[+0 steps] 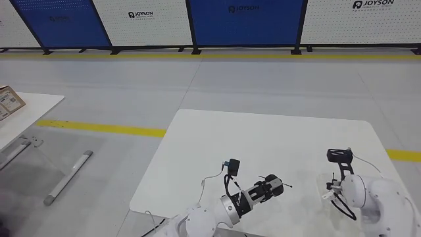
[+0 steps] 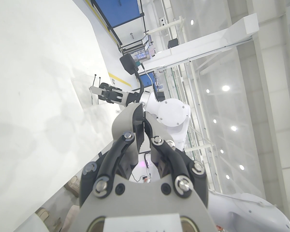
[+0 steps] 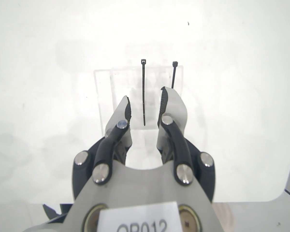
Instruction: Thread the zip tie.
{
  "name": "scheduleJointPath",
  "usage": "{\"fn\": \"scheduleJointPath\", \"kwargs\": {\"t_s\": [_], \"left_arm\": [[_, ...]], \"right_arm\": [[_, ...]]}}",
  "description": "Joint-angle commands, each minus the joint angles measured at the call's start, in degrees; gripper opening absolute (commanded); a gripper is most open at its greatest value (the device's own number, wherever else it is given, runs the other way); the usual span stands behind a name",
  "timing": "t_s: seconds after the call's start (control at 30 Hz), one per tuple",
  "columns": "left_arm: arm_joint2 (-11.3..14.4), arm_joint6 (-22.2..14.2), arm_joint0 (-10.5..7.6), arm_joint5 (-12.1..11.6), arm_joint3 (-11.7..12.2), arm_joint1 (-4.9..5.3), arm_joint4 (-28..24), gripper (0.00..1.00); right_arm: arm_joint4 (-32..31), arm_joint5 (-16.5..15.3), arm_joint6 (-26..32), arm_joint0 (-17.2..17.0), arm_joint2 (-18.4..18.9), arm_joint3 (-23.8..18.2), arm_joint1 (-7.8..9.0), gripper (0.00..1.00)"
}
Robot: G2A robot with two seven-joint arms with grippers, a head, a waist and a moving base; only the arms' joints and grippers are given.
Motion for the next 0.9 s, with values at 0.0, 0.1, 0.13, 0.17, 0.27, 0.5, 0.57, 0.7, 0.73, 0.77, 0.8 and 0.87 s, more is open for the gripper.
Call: {"fn": "scheduleJointPath", "kwargs": {"t_s": [0.0, 0.1, 0.13, 0.17, 0.27, 0.5, 0.57, 0.7, 0.73, 0.77, 0.8, 0.87], "left_arm": [[0.0, 0.0, 0.0, 0.0, 0.0, 0.0, 0.0, 0.0], [0.0, 0.0, 0.0, 0.0, 0.0, 0.0, 0.0, 0.0], [0.0, 0.0, 0.0, 0.0, 0.0, 0.0, 0.0, 0.0], [0.0, 0.0, 0.0, 0.0, 0.0, 0.0, 0.0, 0.0], [0.0, 0.0, 0.0, 0.0, 0.0, 0.0, 0.0, 0.0], [0.0, 0.0, 0.0, 0.0, 0.0, 0.0, 0.0, 0.0], [0.0, 0.0, 0.0, 0.0, 0.0, 0.0, 0.0, 0.0], [0.0, 0.0, 0.0, 0.0, 0.0, 0.0, 0.0, 0.0], [0.0, 0.0, 0.0, 0.0, 0.0, 0.0, 0.0, 0.0], [0.0, 0.0, 0.0, 0.0, 0.0, 0.0, 0.0, 0.0], [0.0, 0.0, 0.0, 0.0, 0.0, 0.0, 0.0, 0.0], [0.0, 0.0, 0.0, 0.0, 0.0, 0.0, 0.0, 0.0]], "right_arm": [[0.07, -0.09, 0.09, 0.15, 0.0, 0.24, -0.07, 0.3], [0.17, -0.27, 0.29, 0.4, 0.12, 0.72, -0.15, 0.3], [0.08, -0.22, 0.36, 0.49, 0.16, 0.94, -0.17, 0.3], [-0.17, 0.03, 0.42, 0.62, 0.19, 1.24, -0.21, 0.3], [-0.45, 0.22, 0.41, 0.9, 0.04, 1.69, -0.33, 0.3], [-0.31, -0.61, 0.22, 1.92, -0.38, 3.32, -0.64, 0.29], [-0.11, -0.9, 0.36, 2.39, -0.52, 3.92, -0.74, 0.21], [0.2, -1.55, 0.67, 3.05, -0.75, 4.67, -0.9, 0.0], [0.3, -1.74, 0.7, 3.18, -0.78, 4.82, -0.94, 0.0], [0.37, -1.86, 0.7, 3.24, -0.79, 4.9, -0.97, 0.0], [0.46, -2.03, 0.72, 3.25, -0.8, 4.85, -0.99, 0.0], [0.44, -2.36, 0.72, 2.92, -0.67, 4.23, -0.99, 0.0]]}}
